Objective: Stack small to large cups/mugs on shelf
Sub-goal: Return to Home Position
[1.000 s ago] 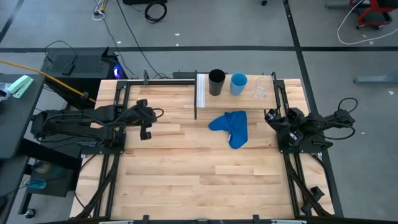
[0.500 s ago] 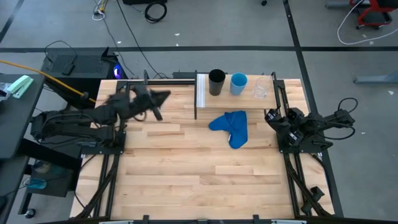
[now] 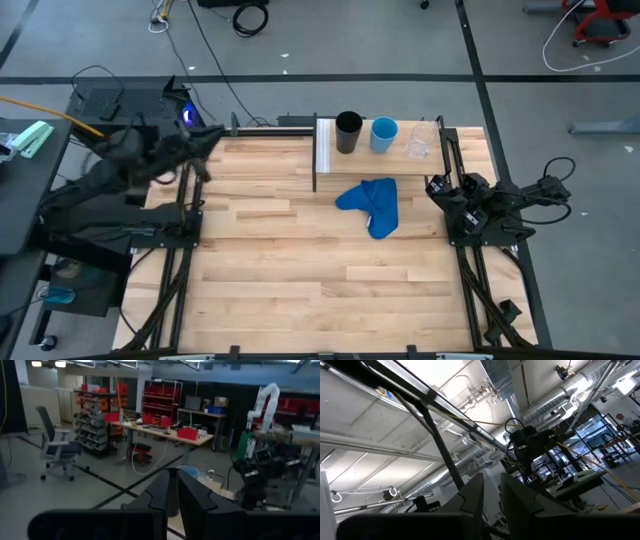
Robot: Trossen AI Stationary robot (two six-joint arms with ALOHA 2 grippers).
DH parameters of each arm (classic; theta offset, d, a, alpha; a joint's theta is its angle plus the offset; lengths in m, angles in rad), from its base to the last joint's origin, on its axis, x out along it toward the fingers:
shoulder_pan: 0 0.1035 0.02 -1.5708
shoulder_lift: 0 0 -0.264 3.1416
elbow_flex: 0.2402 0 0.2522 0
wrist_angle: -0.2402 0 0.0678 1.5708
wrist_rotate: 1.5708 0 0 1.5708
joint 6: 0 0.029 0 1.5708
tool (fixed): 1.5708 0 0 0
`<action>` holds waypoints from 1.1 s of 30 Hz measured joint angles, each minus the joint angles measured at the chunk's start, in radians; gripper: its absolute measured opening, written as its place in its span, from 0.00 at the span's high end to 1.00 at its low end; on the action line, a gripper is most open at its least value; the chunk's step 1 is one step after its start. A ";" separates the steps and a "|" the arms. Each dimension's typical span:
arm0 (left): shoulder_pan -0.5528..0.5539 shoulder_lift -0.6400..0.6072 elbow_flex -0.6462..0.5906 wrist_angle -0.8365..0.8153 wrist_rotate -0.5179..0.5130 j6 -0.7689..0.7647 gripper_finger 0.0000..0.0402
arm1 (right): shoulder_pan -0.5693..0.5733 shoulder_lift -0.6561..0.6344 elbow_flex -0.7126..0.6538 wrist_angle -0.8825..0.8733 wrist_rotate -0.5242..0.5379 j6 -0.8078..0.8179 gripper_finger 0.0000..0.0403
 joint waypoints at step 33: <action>0.000 -0.585 -0.667 0.383 -0.060 -0.111 0.91 | 0.000 0.000 0.000 0.006 0.000 0.002 0.82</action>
